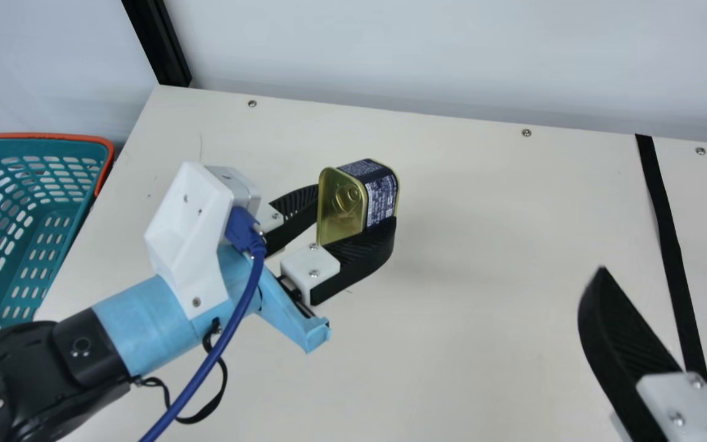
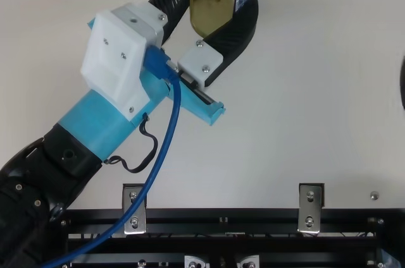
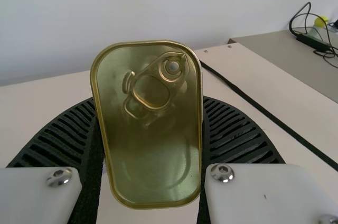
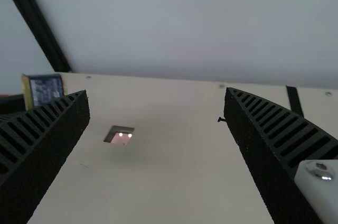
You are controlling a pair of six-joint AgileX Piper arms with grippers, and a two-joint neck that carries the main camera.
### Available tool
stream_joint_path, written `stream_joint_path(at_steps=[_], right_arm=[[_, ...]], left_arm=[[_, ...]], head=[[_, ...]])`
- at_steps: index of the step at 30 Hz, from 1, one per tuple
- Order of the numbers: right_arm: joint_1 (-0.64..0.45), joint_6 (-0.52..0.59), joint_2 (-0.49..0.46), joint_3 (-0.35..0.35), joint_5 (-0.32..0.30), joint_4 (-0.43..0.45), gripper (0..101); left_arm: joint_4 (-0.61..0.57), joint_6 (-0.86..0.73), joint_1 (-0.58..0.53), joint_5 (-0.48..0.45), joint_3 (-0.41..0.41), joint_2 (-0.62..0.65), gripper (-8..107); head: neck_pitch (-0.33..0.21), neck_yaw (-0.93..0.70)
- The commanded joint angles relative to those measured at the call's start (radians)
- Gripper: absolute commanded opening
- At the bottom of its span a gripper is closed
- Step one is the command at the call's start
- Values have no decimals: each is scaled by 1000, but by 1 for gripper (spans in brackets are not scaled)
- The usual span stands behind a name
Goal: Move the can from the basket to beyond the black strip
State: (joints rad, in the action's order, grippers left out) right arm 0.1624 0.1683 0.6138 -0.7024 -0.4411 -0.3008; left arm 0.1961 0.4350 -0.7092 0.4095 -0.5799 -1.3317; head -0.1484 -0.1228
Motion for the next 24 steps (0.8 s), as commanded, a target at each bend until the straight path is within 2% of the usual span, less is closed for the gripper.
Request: stream_joint_path(at_steps=[1,14,24], right_arm=[[59,4,74,-44,17,-31,101],[287,55,317,-174,101,-169,101],[371,150,449,-241,120,-285,101]], left_arm=[[0,0,0,0,0,0,10],[0,0,0,0,0,0,10],[0,0,0,0,0,0,10]], head=[[-4,5],[-4,5],[-4,5]])
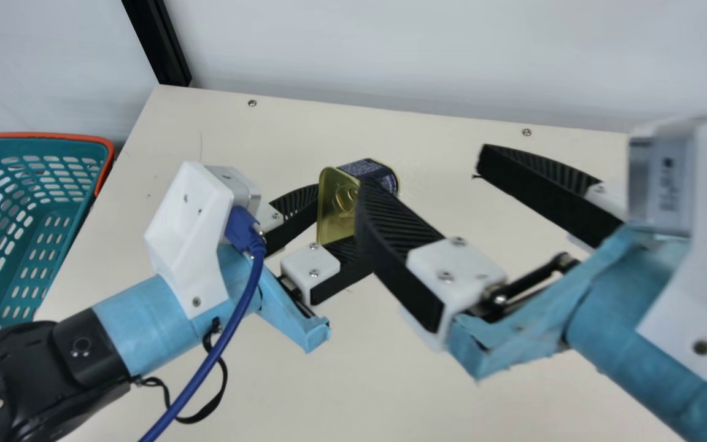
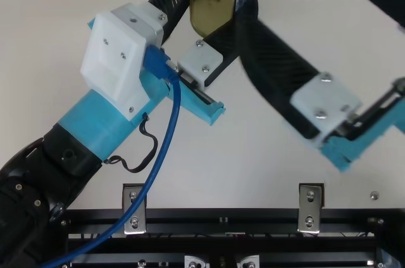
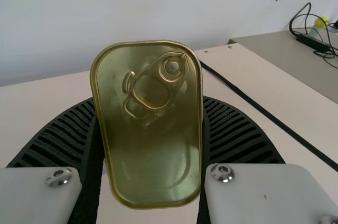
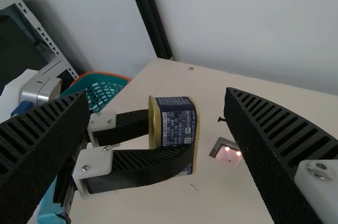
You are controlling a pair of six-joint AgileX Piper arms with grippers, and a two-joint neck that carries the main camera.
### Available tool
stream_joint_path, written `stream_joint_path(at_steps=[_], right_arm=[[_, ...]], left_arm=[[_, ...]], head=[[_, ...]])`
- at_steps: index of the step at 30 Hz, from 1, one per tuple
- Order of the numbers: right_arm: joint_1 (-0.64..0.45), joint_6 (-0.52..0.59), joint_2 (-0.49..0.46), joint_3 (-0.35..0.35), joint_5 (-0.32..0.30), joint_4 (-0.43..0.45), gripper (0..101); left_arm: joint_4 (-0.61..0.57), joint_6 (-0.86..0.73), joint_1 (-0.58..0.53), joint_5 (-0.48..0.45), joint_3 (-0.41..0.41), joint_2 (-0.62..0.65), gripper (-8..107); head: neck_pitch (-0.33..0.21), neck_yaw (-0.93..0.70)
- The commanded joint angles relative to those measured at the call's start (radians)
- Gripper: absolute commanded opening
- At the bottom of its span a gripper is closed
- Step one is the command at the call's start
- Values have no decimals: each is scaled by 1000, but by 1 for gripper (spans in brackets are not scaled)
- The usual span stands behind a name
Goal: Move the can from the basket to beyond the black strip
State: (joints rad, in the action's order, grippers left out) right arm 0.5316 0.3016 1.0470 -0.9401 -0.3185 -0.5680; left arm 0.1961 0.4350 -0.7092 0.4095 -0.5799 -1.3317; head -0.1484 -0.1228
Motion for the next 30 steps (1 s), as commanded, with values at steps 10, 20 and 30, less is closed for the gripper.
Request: stream_joint_path(at_steps=[10,20,30], right_arm=[[0,155,112,-40,-18,-151,101],[-40,300,182,-57,-46,-271,101],[-69,406,234,-58,-63,-352,101]], left_arm=[[0,0,0,0,0,0,10],[0,0,0,0,0,0,10],[-1,0,0,0,0,0,10]], head=[[-4,5],[-4,5],[-4,5]])
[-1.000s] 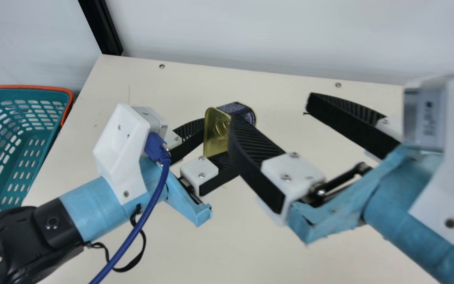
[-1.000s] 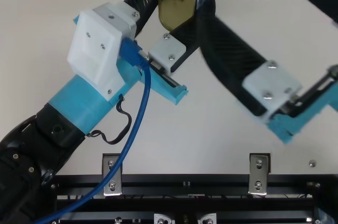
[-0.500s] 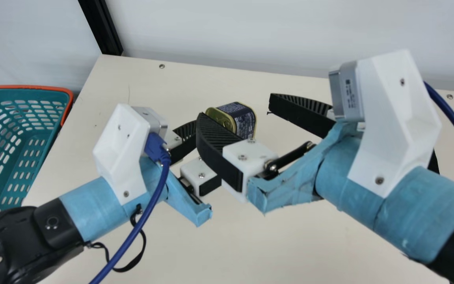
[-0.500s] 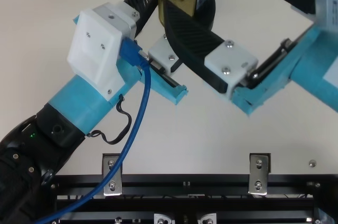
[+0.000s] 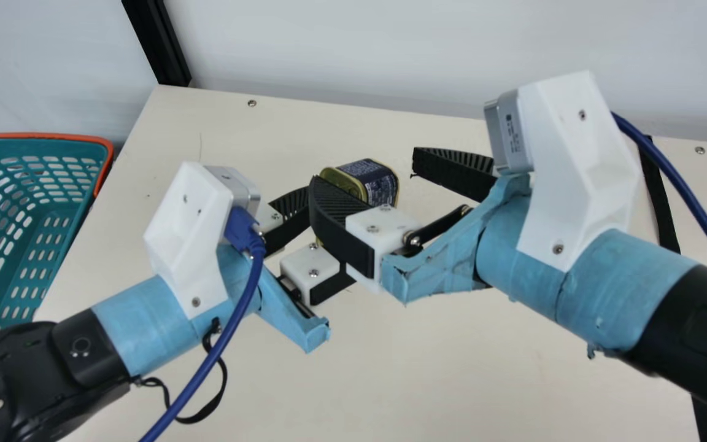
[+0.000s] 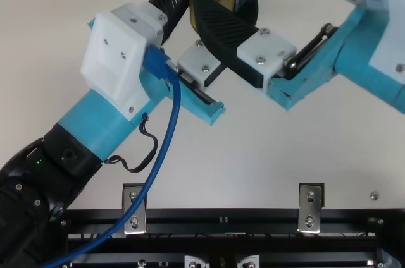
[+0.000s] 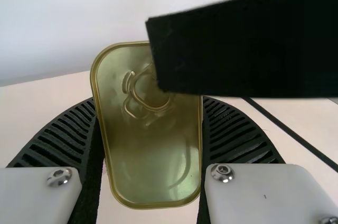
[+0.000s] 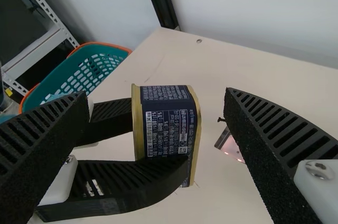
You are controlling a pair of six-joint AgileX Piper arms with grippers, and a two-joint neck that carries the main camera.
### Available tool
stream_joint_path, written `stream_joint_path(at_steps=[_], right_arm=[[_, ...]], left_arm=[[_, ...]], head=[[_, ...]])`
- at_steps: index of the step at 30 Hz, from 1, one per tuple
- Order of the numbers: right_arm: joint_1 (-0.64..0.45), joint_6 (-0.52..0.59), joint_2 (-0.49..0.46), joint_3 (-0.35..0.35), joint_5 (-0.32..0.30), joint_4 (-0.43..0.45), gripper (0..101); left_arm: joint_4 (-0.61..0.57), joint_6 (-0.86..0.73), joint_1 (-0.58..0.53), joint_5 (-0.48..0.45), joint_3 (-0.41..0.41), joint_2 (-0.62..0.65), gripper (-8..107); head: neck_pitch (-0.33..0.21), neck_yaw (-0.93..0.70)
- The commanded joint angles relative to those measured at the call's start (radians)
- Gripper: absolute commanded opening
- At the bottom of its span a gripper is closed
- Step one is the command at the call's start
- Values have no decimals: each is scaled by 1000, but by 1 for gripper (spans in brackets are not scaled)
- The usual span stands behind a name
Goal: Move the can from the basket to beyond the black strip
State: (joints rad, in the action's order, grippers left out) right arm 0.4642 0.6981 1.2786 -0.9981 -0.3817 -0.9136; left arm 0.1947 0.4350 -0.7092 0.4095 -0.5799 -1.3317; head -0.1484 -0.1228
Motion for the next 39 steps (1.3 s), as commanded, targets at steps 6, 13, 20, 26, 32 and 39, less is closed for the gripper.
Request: stream_joint_path(at_steps=[6,13,20,26,32,39], right_arm=[[-5,50,32,1,-5,-38,101],[-6,85,68,-1,-4,-69,101],[-7,106,93,-8,2,-95,31],[-8,119,102,-9,14,-113,0],[-14,127,101,-1,24,-125,0],[-21,120,90,17,45,-122,0]], left_arm=[[0,0,0,0,0,0,10],[0,0,0,0,0,0,10],[0,0,0,0,0,0,10],[0,0,0,0,0,0,10],[0,0,0,0,0,0,90],[-10,-9,-6,6,1,-2,90]], head=[[-4,5],[-4,5],[-4,5],[-4,5],[-4,5],[-4,5]])
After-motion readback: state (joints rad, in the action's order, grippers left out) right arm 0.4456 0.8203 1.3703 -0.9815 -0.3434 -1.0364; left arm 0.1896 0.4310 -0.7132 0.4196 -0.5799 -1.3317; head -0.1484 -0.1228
